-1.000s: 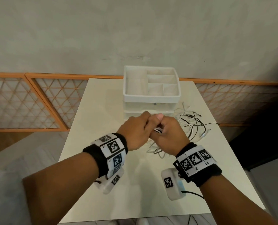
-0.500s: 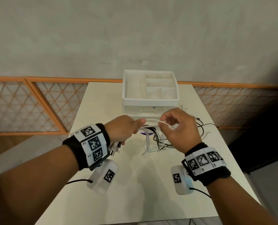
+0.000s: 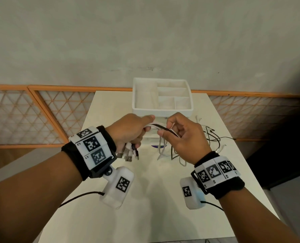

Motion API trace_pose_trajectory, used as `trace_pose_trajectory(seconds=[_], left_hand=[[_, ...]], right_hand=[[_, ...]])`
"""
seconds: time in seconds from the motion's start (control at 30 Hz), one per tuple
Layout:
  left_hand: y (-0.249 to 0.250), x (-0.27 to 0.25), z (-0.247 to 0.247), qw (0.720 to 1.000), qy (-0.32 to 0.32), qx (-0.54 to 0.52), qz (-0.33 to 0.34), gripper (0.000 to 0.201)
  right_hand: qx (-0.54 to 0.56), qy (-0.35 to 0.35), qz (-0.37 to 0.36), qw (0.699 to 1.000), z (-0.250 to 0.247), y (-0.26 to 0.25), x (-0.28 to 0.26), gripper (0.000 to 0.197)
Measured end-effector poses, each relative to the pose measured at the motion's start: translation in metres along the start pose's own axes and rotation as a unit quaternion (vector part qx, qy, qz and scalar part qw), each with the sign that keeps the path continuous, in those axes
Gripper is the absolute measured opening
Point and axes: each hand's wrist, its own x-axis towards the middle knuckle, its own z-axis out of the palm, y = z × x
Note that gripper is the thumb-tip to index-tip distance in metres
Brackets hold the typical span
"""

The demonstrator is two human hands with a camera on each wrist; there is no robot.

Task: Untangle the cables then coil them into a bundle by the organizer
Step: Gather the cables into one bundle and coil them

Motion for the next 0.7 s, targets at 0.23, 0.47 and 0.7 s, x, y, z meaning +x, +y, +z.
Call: trace_pose_trajectory(seconds=[0.23,0.47,0.7], left_hand=[[0.035,-0.002,-0.028,0.945,0.104,-0.298,0.082,0.035],[0.049,-0.001,-0.038,0.958,0.105,-0.235,0.126,0.035],[0.006,0.035,-0.028,0.959,0.244,-0.14,0.044,0.039]], right_hand=[[-0.16,-0.139,0.121,0.97,-0.01,0.068,-0.027,0.028],[-0.206,-0.036,0.223,0.952,-0.049,0.083,-0.002,0.032],[0.036,0.274,0.013,0.961,-0.091,-0.011,0.05,0.036]])
